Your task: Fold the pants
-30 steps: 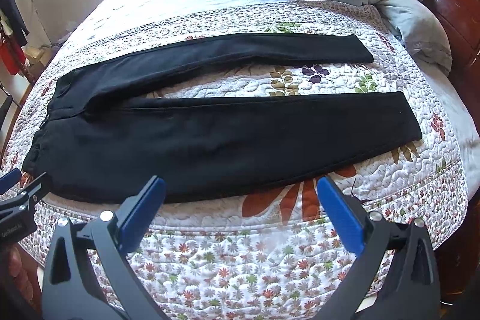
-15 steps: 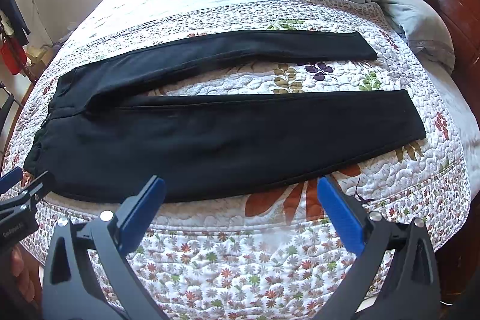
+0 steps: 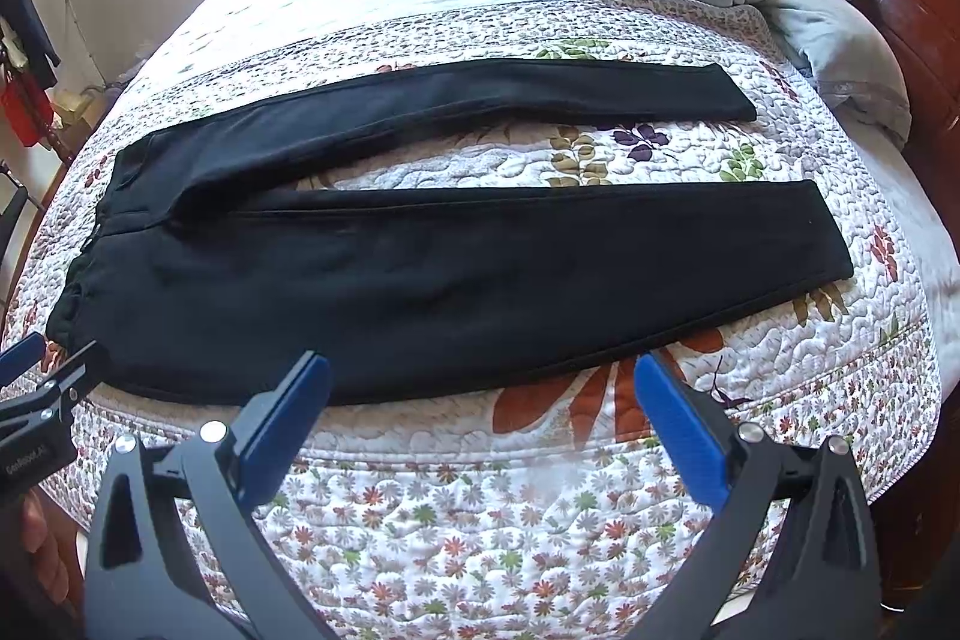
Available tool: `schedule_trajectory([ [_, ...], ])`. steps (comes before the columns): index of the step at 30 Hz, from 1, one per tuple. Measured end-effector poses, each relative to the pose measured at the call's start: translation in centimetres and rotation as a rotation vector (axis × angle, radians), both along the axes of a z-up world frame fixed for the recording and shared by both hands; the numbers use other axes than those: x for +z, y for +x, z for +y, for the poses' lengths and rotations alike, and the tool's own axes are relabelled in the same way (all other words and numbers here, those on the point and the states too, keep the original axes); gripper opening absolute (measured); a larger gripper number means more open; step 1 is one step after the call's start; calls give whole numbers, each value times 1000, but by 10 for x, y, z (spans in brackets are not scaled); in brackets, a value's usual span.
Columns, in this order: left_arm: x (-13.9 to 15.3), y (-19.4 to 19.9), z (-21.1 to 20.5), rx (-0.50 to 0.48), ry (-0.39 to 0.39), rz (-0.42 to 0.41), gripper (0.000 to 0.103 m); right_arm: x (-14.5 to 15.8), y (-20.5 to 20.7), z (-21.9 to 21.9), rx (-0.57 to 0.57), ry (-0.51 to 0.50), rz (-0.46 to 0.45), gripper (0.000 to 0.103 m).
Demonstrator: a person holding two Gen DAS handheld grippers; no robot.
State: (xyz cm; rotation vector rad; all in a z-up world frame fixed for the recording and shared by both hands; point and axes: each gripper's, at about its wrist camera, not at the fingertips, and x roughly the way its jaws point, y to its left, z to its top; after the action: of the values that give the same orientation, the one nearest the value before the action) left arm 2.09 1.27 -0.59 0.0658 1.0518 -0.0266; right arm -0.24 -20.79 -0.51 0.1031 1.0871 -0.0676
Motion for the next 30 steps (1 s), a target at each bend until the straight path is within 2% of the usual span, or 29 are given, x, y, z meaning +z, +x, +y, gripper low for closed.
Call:
schedule_trajectory([
  [23, -7, 4, -1, -9, -12, 18, 100, -6, 0, -1, 7, 3, 9, 101],
  [25, -16, 11, -2, -25, -32, 53, 100, -9, 4, -7, 10, 8, 7, 101],
  [27, -24, 22, -6, -40, -9, 68, 100, -13, 14, -20, 6, 8, 14, 101],
  [30, -27, 46, -19, -101, 8, 61, 100, -20, 42, -61, -24, 11, 48, 101],
])
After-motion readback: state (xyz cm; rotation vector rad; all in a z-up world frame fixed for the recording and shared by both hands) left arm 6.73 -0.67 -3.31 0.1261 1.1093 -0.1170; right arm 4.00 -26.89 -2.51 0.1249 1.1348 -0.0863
